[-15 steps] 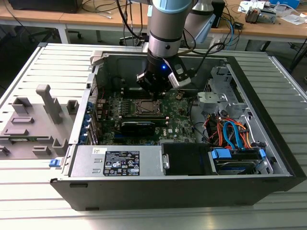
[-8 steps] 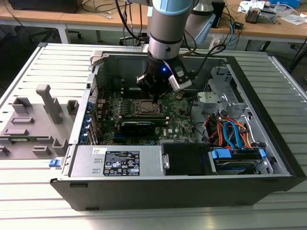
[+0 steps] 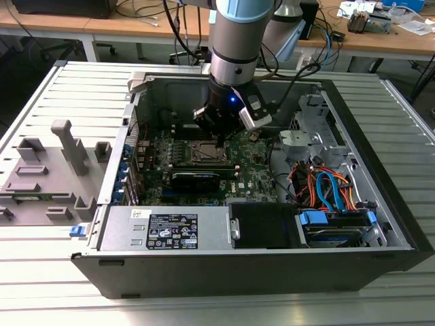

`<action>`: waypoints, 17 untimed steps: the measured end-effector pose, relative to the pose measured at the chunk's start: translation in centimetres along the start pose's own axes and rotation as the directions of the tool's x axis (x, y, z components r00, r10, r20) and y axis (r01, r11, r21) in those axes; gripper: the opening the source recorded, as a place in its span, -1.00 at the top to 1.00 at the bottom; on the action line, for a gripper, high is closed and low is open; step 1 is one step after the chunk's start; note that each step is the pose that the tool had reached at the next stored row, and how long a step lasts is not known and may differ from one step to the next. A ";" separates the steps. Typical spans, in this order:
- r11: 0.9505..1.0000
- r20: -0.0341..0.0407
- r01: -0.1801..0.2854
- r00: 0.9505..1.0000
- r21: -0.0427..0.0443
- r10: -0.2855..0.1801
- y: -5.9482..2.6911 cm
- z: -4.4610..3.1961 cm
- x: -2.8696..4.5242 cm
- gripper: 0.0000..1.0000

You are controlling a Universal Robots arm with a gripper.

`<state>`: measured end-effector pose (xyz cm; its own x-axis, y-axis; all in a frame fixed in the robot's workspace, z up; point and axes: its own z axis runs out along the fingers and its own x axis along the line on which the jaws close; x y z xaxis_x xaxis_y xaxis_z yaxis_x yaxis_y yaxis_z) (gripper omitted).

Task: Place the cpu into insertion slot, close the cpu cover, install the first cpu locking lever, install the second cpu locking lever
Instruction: 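Install the second cpu locking lever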

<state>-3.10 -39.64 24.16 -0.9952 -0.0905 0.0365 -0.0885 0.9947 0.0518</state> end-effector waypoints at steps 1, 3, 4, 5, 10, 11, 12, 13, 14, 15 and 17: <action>1.000 0.000 0.000 1.000 0.000 0.000 -0.07 0.00 0.01 0.79; 1.000 0.000 0.000 1.000 0.000 0.000 -0.14 -0.01 0.01 0.79; 1.000 0.000 0.000 1.000 0.000 0.000 -0.20 -0.01 0.02 0.79; 1.000 0.000 0.000 1.000 0.000 0.000 -0.25 -0.01 0.02 0.79; 1.000 0.000 0.000 1.000 0.000 0.000 -0.46 -0.02 0.04 0.79; 1.000 0.000 0.000 1.000 0.000 0.000 -0.50 -0.02 0.05 0.79; 1.000 0.000 0.000 1.000 0.000 0.000 -0.52 -0.03 0.05 0.79; 1.000 0.000 0.000 1.000 0.000 0.000 -0.57 -0.02 0.05 0.79; 1.000 0.000 0.000 1.000 0.000 0.000 -0.62 -0.03 0.06 0.79; 1.000 0.000 0.000 1.000 0.000 0.000 -0.67 -0.03 0.06 0.79; 1.000 0.000 0.000 1.000 0.000 0.000 -0.74 -0.03 0.07 0.79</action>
<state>-3.10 -40.38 24.15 -0.9952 -0.0904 0.0365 -0.0885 0.9947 0.0518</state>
